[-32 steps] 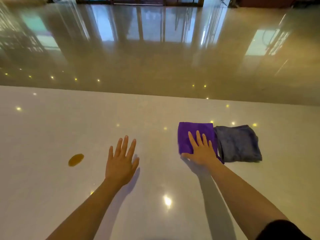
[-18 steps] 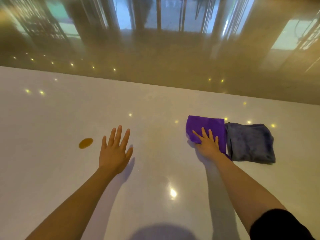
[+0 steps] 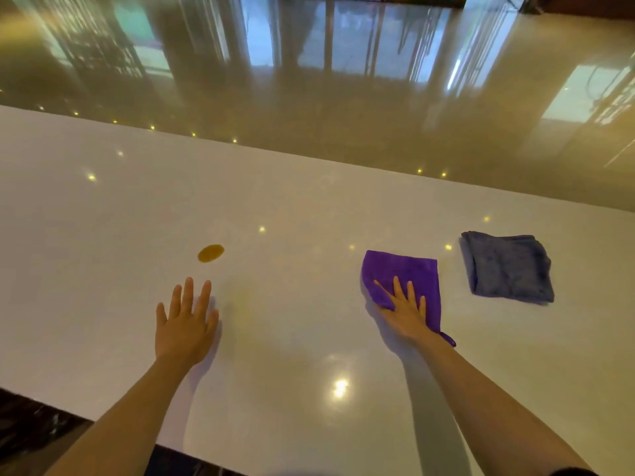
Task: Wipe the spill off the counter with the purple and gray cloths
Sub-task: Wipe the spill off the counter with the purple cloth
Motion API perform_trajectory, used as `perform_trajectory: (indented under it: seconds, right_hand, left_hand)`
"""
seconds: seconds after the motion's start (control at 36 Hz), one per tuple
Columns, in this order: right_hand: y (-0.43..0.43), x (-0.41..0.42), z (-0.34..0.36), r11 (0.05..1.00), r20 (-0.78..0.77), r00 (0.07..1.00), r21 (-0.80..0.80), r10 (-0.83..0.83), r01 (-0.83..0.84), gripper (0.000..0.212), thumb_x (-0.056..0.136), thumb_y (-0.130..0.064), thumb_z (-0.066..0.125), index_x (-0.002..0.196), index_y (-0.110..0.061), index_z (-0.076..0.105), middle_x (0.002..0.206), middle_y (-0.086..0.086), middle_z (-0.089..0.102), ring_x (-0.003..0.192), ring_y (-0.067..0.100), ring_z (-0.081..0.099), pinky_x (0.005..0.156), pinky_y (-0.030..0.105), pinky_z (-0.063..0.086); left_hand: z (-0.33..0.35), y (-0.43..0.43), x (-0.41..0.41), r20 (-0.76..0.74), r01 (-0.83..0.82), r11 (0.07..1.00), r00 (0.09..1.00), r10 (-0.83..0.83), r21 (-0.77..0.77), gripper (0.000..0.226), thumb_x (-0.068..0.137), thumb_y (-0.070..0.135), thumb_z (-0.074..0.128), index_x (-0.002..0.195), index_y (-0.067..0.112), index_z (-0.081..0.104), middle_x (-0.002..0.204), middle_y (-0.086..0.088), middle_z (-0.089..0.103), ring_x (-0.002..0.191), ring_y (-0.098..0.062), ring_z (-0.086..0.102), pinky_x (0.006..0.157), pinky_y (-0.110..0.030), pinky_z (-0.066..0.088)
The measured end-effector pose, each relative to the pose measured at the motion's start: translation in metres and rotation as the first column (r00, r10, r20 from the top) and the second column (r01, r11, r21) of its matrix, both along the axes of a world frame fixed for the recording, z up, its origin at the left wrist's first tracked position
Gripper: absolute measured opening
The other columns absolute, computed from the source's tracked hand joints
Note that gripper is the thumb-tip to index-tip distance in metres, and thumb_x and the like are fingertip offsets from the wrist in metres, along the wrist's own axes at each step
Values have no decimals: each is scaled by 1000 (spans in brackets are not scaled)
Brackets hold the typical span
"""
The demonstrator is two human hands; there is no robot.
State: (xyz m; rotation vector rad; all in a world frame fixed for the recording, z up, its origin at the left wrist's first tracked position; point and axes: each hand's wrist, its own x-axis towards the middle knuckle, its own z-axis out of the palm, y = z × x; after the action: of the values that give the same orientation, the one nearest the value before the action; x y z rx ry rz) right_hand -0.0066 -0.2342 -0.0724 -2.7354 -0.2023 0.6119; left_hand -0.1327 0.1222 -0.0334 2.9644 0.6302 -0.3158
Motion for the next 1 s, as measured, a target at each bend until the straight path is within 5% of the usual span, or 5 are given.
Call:
perform_trajectory:
  seconds: [0.44, 0.58, 0.75, 0.89, 1.0]
  right_hand:
    - [126, -70, 7, 890, 1, 890, -37, -456, 455, 66, 97, -40, 32, 146, -11, -1, 159, 11, 4, 146, 30, 0, 118, 47, 2]
    - [149, -78, 11, 883, -46, 883, -63, -467, 464, 64, 98, -37, 32, 147, -11, 0, 159, 11, -1, 146, 31, -2, 117, 50, 2]
    - [172, -84, 22, 745, -58, 779, 259, -624, 615, 66, 95, -42, 38, 147, -17, 7, 159, 9, 3, 146, 28, -1, 116, 53, -4]
    - [185, -79, 12, 786, 15, 786, 5, -618, 618, 67, 97, -40, 34, 146, -9, 0, 158, 13, 3, 146, 32, 1, 117, 50, 2]
    - [199, -75, 7, 756, 17, 756, 2, -654, 654, 68, 97, -43, 31, 146, -9, 0, 158, 13, 4, 146, 31, 0, 117, 49, 1]
  left_hand:
    - [-25, 161, -15, -116, 90, 994, 988, -98, -68, 60, 94, 46, 11, 144, 28, -16, 158, -4, -15, 146, -28, -10, 117, -55, 4]
    - [-30, 192, -21, -157, 81, 993, 983, -93, -81, 63, 92, 52, 10, 144, 28, -16, 158, -4, -16, 146, -28, -10, 116, -58, 7]
    - [-35, 203, -20, -153, 124, 987, 978, -139, -105, 65, 91, 55, 10, 145, 26, -13, 158, -6, -14, 145, -29, -10, 116, -56, 6]
    - [-36, 204, -20, -113, 148, 985, 981, -158, -92, 64, 92, 54, 14, 146, 25, -6, 159, -8, -7, 146, -31, -4, 116, -54, 12]
    - [-38, 203, -22, -105, 142, 986, 983, -152, -92, 64, 92, 53, 15, 146, 25, -6, 159, -8, -6, 146, -31, -4, 116, -54, 11]
